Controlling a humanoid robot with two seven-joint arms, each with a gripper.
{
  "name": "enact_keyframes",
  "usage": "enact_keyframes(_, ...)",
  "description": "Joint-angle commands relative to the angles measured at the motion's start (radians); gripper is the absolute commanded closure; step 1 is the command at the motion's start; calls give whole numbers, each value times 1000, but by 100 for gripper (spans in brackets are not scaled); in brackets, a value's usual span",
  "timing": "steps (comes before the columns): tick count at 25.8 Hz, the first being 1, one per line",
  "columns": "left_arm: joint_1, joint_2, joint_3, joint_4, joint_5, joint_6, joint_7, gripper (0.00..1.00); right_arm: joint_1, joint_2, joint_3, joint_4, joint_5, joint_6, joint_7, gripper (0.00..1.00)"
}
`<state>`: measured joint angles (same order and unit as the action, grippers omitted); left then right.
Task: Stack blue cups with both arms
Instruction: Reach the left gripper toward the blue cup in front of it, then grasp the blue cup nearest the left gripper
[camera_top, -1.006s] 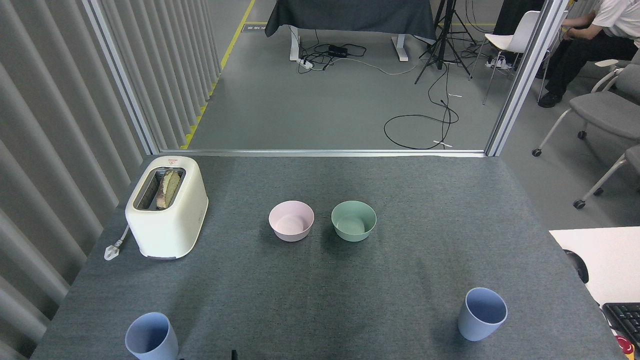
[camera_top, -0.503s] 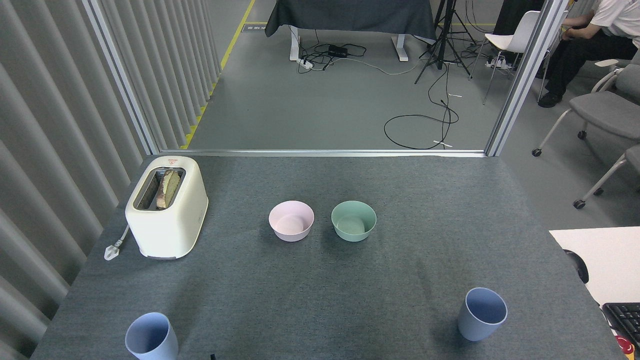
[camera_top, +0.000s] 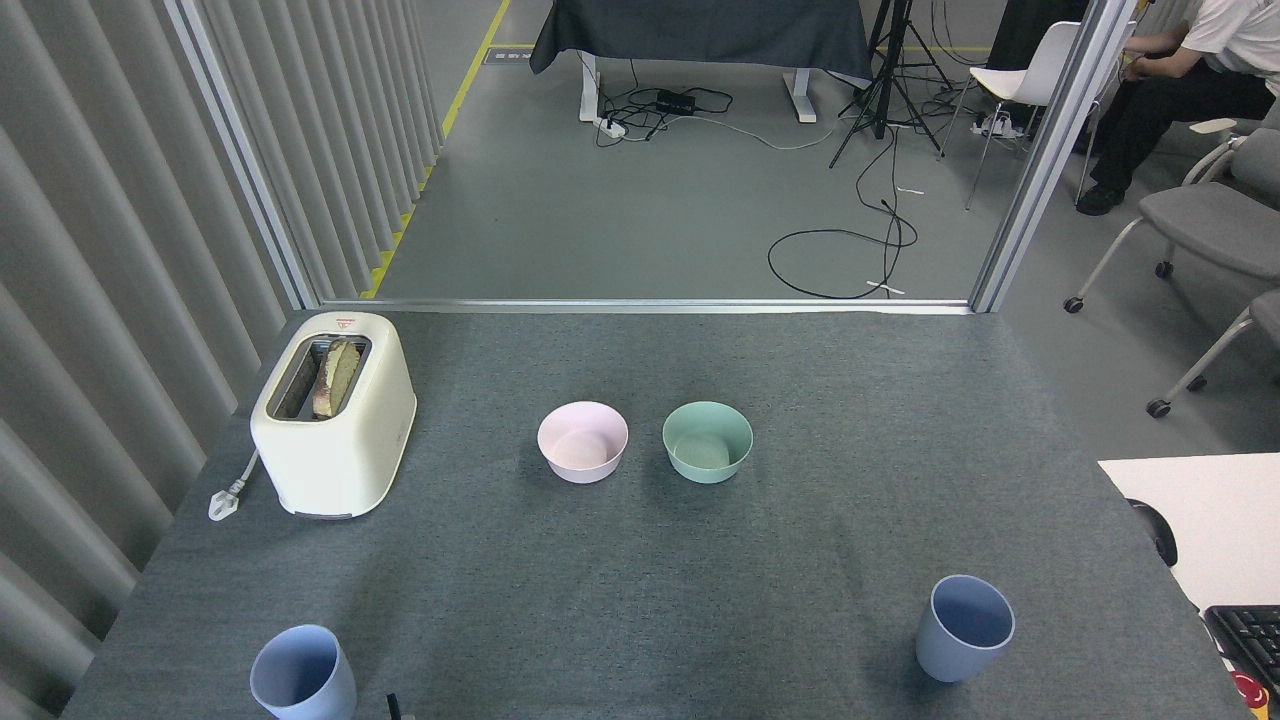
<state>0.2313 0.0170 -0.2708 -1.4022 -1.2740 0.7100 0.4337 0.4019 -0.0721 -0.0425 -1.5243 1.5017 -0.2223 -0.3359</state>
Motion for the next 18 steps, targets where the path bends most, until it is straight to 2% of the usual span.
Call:
enact_keyframes(1, -21, 3, 21, 19, 12, -3, -1, 0, 0, 0, 1, 1, 0, 1, 1, 0)
enact_keyframes(9, -64, 6, 27, 45, 32, -9, -1, 0, 2, 0, 1, 1, 0, 1, 0, 0)
enact_keyframes(18, -138, 6, 38, 134, 61, -7, -1, 0, 2, 0, 3, 1, 0, 1, 1, 0)
